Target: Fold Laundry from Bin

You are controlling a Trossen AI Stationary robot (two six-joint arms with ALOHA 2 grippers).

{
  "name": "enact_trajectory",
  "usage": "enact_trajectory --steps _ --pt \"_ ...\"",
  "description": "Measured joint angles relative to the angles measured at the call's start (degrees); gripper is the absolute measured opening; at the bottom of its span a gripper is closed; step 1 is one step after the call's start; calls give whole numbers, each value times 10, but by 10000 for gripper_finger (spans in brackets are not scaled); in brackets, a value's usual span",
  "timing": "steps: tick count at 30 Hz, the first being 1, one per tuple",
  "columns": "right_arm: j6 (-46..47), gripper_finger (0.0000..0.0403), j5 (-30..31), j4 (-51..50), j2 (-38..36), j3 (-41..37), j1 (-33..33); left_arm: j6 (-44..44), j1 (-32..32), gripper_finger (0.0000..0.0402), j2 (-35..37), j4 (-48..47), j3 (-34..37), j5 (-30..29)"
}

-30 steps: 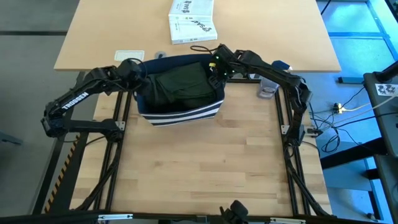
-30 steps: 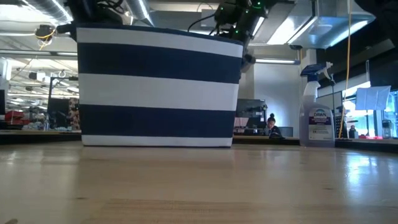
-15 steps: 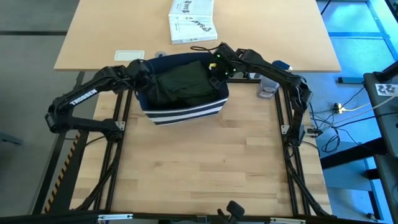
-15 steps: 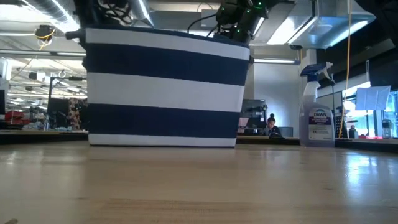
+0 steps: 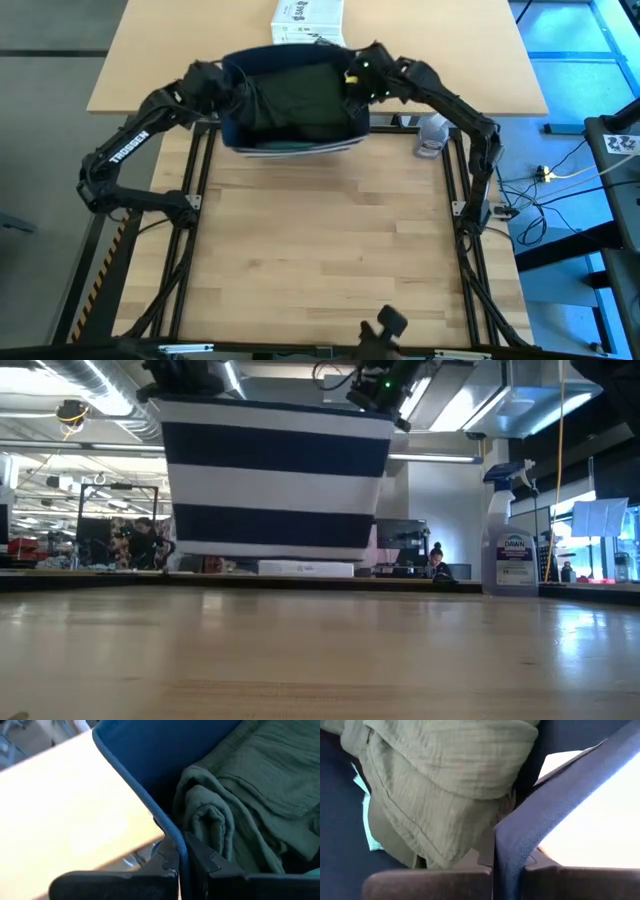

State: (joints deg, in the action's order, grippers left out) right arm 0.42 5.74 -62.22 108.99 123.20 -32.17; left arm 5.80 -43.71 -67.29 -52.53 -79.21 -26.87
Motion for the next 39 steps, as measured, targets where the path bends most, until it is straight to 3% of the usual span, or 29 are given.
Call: enact_trajectory --steps 6,14,19,25,30,39 --pt "-7 16 -5 35 0 12 -51 -76 -60 2 -58 79 -32 44" --pt "-13 13 -53 88 49 7 -130 -131 -151 2 -218 132 -111 142" --pt "-21 14 -87 136 93 8 -167 -157 -178 6 -312 144 -176 147" --pt "-23 24 -118 168 117 11 -193 -174 -197 15 -374 157 -232 149" --pt "-35 68 -103 172 119 18 -202 -212 -204 56 -382 185 -240 143" --pt "-58 208 -94 134 122 87 -203 -264 -203 170 -379 173 -284 83"
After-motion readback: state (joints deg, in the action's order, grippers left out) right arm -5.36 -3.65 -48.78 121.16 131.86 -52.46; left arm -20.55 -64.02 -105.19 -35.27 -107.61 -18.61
